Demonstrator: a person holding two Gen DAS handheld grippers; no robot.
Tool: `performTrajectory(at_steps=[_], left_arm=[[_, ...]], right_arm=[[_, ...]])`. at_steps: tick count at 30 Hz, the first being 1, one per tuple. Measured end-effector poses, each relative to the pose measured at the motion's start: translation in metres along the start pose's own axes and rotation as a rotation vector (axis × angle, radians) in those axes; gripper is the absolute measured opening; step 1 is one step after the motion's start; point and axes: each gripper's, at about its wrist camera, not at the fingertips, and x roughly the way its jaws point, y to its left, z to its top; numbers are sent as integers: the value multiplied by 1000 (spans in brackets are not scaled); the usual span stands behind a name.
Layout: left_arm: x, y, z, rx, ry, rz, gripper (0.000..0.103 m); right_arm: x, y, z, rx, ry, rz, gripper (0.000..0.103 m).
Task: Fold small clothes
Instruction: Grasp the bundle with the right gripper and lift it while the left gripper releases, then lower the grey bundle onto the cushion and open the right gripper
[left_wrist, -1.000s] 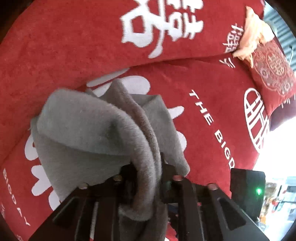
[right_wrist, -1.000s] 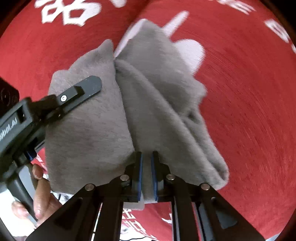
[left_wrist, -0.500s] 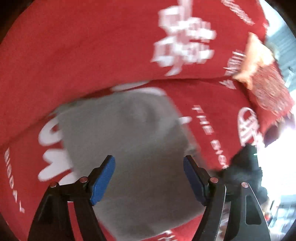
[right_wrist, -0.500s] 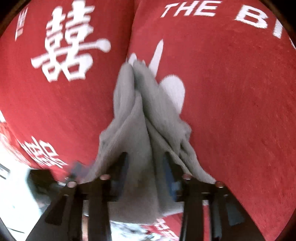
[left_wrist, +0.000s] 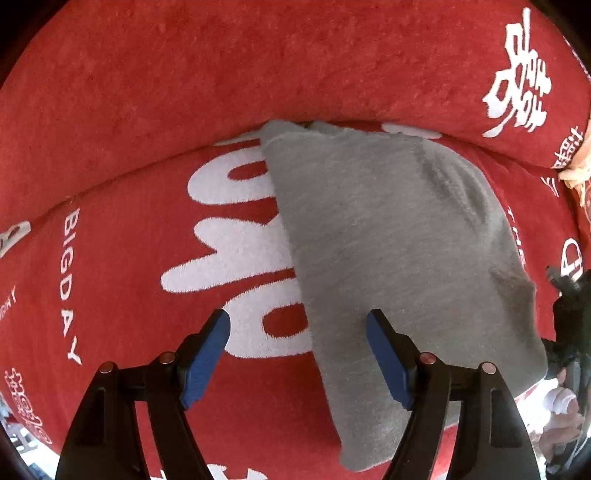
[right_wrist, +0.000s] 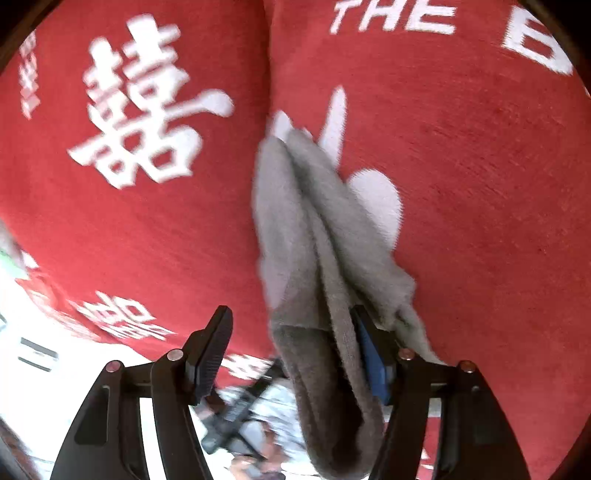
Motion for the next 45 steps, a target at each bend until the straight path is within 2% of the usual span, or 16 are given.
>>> performTrajectory(at_steps=[2, 3, 7, 11, 13, 15, 18, 22, 26, 30, 32, 35, 37, 40, 43, 45], left_arm=[[1, 0, -1, -10, -1, -2, 77], [0, 0, -2, -6, -6, 1, 77], [-5, -10, -4, 50, -17, 4, 77], [-1, -16, -10, 94, -15, 11, 77], [5, -16, -11, 89, -12, 8, 87], [9, -15, -11, 85, -7, 16, 89], [6, -12, -11, 78, 0, 13, 89], [-2, -8, -14, 75, 14, 25, 89], [-4, -7, -25, 71, 39, 11, 89], [3, -11, -42, 80, 76, 4, 89], [8, -13, -50, 80, 90, -1, 89], [14, -14, -56, 73, 99, 2, 89], [14, -13, -57, 63, 105, -8, 89], [15, -12, -57, 69, 107, -11, 89], [16, -10, -55, 74, 111, -9, 89], [16, -10, -52, 75, 114, -7, 89]], right_arm=[[7, 14, 0, -85, 27, -124, 43], [11, 23, -2, -133, 34, -180, 21], [5, 53, -18, -288, -1, -273, 18], [0, 45, -24, -317, -17, -384, 15], [3, 33, -22, -319, -14, -458, 15], [1, 26, -19, -315, -12, -460, 16], [-3, 35, -23, -334, -28, -524, 25], [-14, 54, -33, -393, -69, -599, 25], [-25, 83, -44, -452, -101, -561, 24], [-9, 101, -61, -545, -28, -535, 24], [4, 98, -70, -603, 24, -579, 24], [28, 79, -76, -656, 96, -736, 24], [33, 65, -75, -664, 107, -804, 17], [17, 50, -70, -625, 84, -800, 7], [2, 45, -63, -561, 70, -774, 8], [-9, 49, -58, -538, 47, -771, 15]])
